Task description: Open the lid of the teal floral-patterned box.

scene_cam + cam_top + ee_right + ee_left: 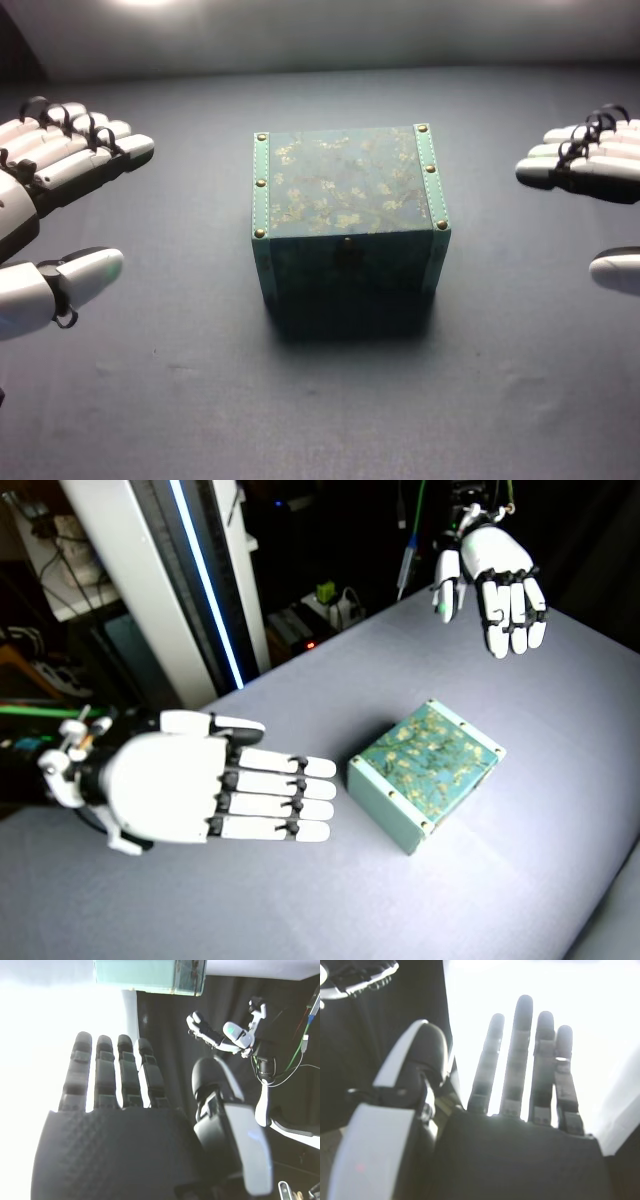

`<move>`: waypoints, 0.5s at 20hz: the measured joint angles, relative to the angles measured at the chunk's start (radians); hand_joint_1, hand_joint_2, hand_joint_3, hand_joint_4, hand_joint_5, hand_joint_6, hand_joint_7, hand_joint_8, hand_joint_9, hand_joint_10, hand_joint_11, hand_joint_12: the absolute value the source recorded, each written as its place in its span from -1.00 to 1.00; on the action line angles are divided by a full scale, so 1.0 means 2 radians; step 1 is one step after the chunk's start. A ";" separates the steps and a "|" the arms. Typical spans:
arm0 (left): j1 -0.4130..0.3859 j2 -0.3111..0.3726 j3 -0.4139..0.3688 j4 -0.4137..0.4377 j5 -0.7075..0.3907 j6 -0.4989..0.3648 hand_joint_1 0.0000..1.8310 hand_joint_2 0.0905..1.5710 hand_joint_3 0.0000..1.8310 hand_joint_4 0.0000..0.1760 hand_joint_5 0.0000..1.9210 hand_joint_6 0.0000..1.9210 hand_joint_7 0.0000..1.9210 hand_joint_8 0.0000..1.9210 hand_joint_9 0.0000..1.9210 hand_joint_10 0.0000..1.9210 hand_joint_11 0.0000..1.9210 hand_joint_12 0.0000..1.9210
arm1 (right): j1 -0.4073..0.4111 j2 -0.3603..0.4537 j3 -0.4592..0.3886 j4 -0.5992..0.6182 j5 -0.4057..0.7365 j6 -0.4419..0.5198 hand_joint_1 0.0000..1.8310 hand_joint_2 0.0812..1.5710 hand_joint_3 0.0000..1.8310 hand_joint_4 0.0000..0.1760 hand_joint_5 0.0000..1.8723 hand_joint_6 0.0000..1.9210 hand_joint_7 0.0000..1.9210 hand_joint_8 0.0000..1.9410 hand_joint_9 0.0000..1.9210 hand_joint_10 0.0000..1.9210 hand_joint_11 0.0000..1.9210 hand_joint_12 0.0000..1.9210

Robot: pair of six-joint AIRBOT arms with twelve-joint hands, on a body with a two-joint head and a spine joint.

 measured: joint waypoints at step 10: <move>-0.045 -0.016 0.024 0.027 0.087 0.001 -1.00 0.82 -1.00 -1.00 -0.96 -0.99 -1.00 -1.00 -1.00 -1.00 -1.00 -1.00 | 0.002 -0.007 0.009 -0.019 -0.031 0.000 -0.87 0.89 -1.00 -1.00 -0.80 -1.00 -0.82 -1.00 -0.90 -1.00 -0.91 -0.83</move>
